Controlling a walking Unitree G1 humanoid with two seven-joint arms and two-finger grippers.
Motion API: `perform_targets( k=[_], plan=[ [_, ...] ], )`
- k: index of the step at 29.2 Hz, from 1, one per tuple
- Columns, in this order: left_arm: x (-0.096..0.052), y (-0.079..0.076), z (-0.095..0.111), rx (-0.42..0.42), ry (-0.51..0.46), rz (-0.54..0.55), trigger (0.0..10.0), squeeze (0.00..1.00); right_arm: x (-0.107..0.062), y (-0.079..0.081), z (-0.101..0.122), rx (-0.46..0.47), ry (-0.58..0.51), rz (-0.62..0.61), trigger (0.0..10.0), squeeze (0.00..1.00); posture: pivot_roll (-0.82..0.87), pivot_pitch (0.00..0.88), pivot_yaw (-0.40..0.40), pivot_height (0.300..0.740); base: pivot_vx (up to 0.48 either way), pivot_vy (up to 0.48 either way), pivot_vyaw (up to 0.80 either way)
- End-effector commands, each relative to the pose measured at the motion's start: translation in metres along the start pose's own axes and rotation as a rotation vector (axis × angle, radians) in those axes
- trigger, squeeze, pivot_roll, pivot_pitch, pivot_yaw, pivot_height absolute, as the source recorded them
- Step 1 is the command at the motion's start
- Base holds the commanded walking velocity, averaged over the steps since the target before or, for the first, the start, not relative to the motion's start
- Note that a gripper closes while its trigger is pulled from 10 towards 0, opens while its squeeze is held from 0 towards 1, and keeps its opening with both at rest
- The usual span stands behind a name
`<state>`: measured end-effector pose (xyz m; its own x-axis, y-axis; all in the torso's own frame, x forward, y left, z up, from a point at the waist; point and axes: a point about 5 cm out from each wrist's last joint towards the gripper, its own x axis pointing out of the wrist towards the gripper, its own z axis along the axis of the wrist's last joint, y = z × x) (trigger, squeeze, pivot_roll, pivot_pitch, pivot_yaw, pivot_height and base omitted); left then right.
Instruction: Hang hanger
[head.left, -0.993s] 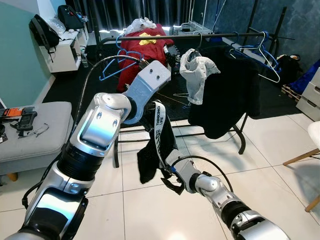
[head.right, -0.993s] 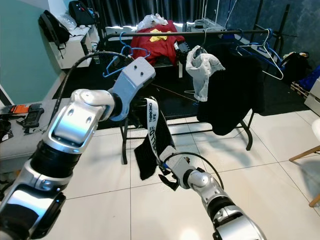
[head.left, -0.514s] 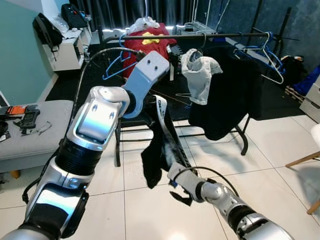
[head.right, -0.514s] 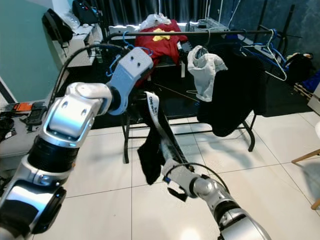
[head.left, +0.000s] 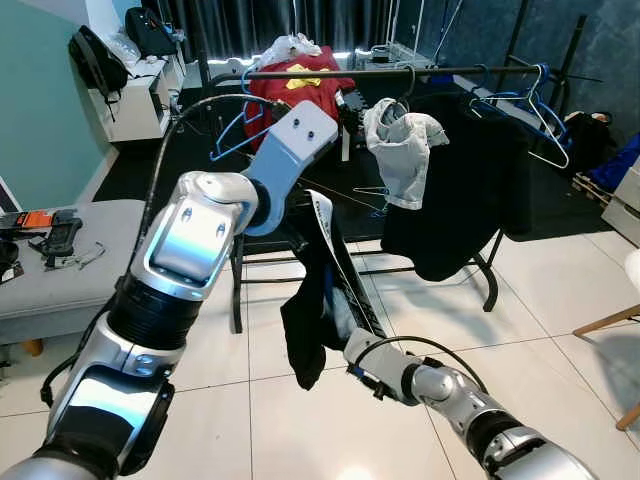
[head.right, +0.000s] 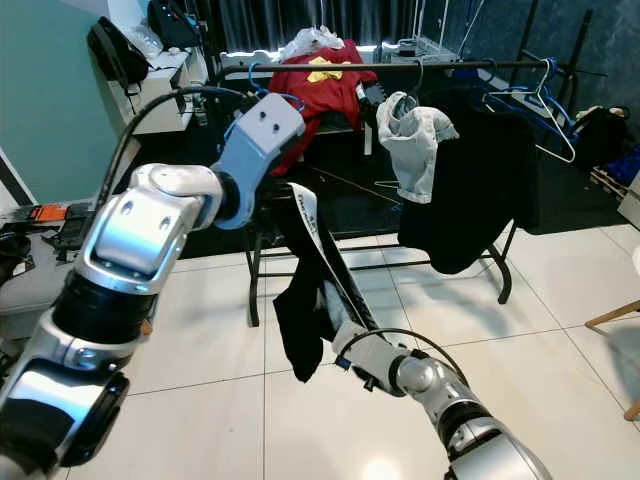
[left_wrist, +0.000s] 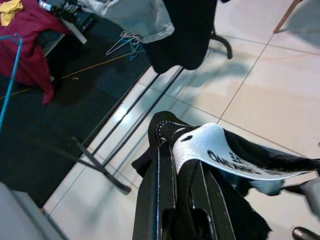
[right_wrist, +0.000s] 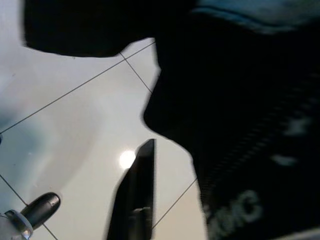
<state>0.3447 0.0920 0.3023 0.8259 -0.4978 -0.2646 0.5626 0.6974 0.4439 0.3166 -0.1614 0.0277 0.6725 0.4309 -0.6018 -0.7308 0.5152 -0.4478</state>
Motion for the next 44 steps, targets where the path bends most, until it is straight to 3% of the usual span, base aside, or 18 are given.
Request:
perform_targets(
  k=[1, 4, 8, 11, 16, 19, 21, 22, 23, 24, 26, 28, 29, 30, 31, 34, 38, 44],
  plan=[
    [-0.002, 0.008, -0.006, 0.04, 0.024, 0.052, 10.0, 0.0, -0.003, 0.004, -0.008, 0.048, 0.004, 0.011, 0.0, 0.0, -0.02, 0.016, -0.001, 0.74, 0.0, 0.0, 0.0],
    [0.0, 0.013, -0.027, 0.068, 0.095, 0.08, 10.0, 0.0, -0.013, -0.008, -0.014, 0.117, -0.051, -0.013, 0.0, 0.0, -0.04, 0.017, 0.008, 0.74, 0.0, 0.0, 0.0],
    [0.001, 0.016, -0.038, 0.074, 0.127, 0.088, 10.0, 0.0, -0.02, -0.015, -0.017, 0.148, -0.085, -0.024, 0.0, 0.0, -0.06, 0.02, 0.015, 0.74, 0.0, 0.0, 0.0],
    [0.004, 0.018, -0.067, 0.118, 0.206, 0.099, 10.0, 0.0, -0.043, -0.037, -0.022, 0.193, -0.199, -0.044, 0.0, 0.0, -0.07, 0.029, 0.022, 0.74, 0.0, 0.0, 0.0],
    [0.005, 0.014, -0.09, 0.163, 0.278, 0.089, 10.0, 0.0, -0.061, -0.057, -0.023, 0.197, -0.267, -0.088, 0.0, 0.0, -0.09, 0.038, 0.03, 0.74, 0.0, 0.0, 0.0],
    [0.007, 0.004, -0.11, 0.211, 0.33, 0.052, 10.0, 0.0, -0.08, -0.08, -0.024, 0.147, -0.267, -0.158, 0.0, 0.0, -0.09, 0.041, 0.031, 0.74, 0.0, 0.0, 0.0],
    [0.007, 0.004, -0.11, 0.211, 0.33, 0.052, 10.0, 0.0, -0.08, -0.08, -0.024, 0.147, -0.267, -0.158, 0.0, 0.0, -0.09, 0.041, 0.031, 0.74, 0.0, 0.0, 0.0],
    [0.007, -0.001, -0.118, 0.227, 0.342, 0.022, 10.0, 0.0, -0.089, -0.092, -0.024, 0.132, -0.265, -0.195, 0.0, 0.0, -0.1, 0.044, 0.032, 0.74, 0.0, 0.0, 0.0],
    [0.007, -0.001, -0.118, 0.227, 0.342, 0.022, 10.0, 0.0, -0.089, -0.092, -0.024, 0.132, -0.265, -0.195, 0.0, 0.0, -0.1, 0.044, 0.032, 0.74, 0.0, 0.0, 0.0],
    [0.006, -0.011, -0.126, 0.258, 0.33, -0.06, 10.0, 0.0, -0.101, -0.111, -0.021, 0.13, -0.276, -0.268, 0.0, 0.0, -0.1, 0.046, 0.029, 0.74, 0.0, 0.0, 0.0],
    [0.006, -0.011, -0.126, 0.258, 0.33, -0.06, 10.0, 0.0, -0.101, -0.111, -0.021, 0.13, -0.276, -0.268, 0.0, 0.0, -0.1, 0.046, 0.029, 0.74, 0.0, 0.0, 0.0],
    [-0.002, -0.034, -0.134, 0.304, 0.304, -0.245, 10.0, 0.0, -0.126, -0.15, -0.009, 0.179, -0.326, -0.459, 0.0, 0.0, -0.11, 0.047, 0.016, 0.74, 0.0, 0.0, 0.0],
    [-0.002, -0.034, -0.134, 0.304, 0.304, -0.245, 10.0, 0.0, -0.126, -0.15, -0.009, 0.179, -0.326, -0.459, 0.0, 0.0, -0.11, 0.047, 0.016, 0.74, 0.0, 0.0, 0.0],
    [-0.006, -0.043, -0.137, 0.329, 0.292, -0.316, 10.0, 0.0, -0.134, -0.163, -0.004, 0.203, -0.347, -0.528, 0.0, 0.0, -0.11, 0.047, 0.014, 0.74, 0.0, 0.0, 0.0],
    [-0.006, -0.043, -0.137, 0.329, 0.292, -0.316, 10.0, 0.0, -0.134, -0.163, -0.004, 0.203, -0.347, -0.528, 0.0, 0.0, -0.11, 0.047, 0.014, 0.74, 0.0, 0.0, 0.0],
    [-0.016, -0.054, -0.147, 0.402, 0.294, -0.419, 10.0, 0.0, -0.151, -0.187, 0.009, 0.285, -0.439, -0.662, 0.0, 0.0, -0.11, 0.047, 0.007, 0.74, 0.0, 0.0, 0.0],
    [-0.016, -0.056, -0.148, 0.409, 0.274, -0.415, 10.0, 0.0, -0.153, -0.191, 0.016, 0.321, -0.493, -0.675, 0.0, 0.0, -0.1, 0.046, 0.001, 0.74, 0.0, 0.0, 0.0],
    [-0.011, -0.054, -0.141, 0.354, 0.182, -0.339, 10.0, 0.0, -0.135, -0.179, 0.032, 0.299, -0.57, -0.515, 0.0, 0.0, -0.11, 0.034, 0.005, 0.74, 0.0, 0.0, 0.0]
  ],
)
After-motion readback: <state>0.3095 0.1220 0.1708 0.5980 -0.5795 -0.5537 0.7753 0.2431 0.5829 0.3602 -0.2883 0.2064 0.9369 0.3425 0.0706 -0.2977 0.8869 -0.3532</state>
